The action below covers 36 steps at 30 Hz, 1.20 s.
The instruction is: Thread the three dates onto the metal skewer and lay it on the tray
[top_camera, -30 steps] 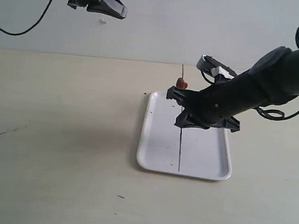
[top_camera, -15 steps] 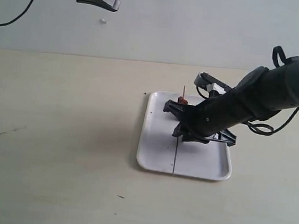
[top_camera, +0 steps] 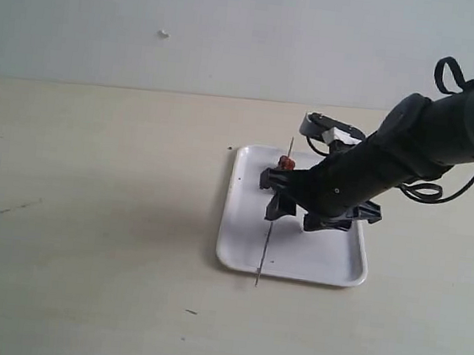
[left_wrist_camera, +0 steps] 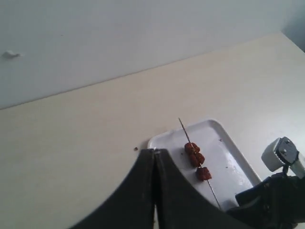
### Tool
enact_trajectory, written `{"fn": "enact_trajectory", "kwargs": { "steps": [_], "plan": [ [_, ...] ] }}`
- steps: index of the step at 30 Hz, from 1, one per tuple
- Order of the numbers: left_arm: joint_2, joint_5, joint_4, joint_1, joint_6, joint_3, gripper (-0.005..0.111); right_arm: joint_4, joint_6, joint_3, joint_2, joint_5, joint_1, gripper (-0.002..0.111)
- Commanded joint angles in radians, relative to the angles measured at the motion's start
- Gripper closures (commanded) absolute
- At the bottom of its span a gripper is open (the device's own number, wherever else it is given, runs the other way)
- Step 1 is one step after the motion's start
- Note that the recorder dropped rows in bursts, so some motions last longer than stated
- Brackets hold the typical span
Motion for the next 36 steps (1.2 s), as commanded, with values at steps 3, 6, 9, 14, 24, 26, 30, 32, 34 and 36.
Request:
{"fn": "enact_trajectory", "kwargs": {
  "steps": [3,6,9,14,24,26,30,32,34,36],
  "plan": [
    [-0.274,-0.303,-0.035,-0.003,0.012,0.288,0.107,-0.081,-0.010,0.002,-0.042,0.005,0.003,0.048],
    [-0.430,-0.466,-0.078,-0.009,0.025,0.451,0.107,-0.132,-0.010,0.002,-0.097,0.025,0.003,0.052],
    [-0.615,-0.608,-0.102,-0.009,0.025,0.616,0.107,-0.193,-0.010,0.018,-0.186,0.056,0.003,0.069],
    [-0.923,-0.745,-0.102,-0.009,0.025,0.852,0.107,-0.187,-0.038,0.122,-0.375,0.012,0.003,0.106],
    [-1.593,-0.814,-0.104,-0.009,-0.009,1.204,0.107,-0.098,-0.204,0.463,-0.951,-0.026,0.003,0.108],
    [-1.681,-0.814,-0.094,-0.009,0.015,1.234,0.107,-0.081,-0.204,0.513,-1.116,-0.031,0.003,0.108],
    [-1.723,-0.784,-0.095,-0.009,0.031,1.267,0.107,-0.068,-0.204,0.581,-1.436,-0.007,0.003,0.108],
    [-1.710,-0.784,-0.095,-0.009,0.031,1.267,0.107,-0.069,-0.190,0.592,-1.572,0.012,0.003,0.108],
    [-1.694,-0.784,-0.095,-0.009,0.031,1.267,0.107,-0.058,-0.175,0.589,-1.708,0.015,0.003,0.108],
    [-1.694,-0.784,-0.095,-0.009,0.031,1.267,0.107,-0.036,-0.175,0.589,-1.831,0.012,0.003,0.108]
  ]
}}
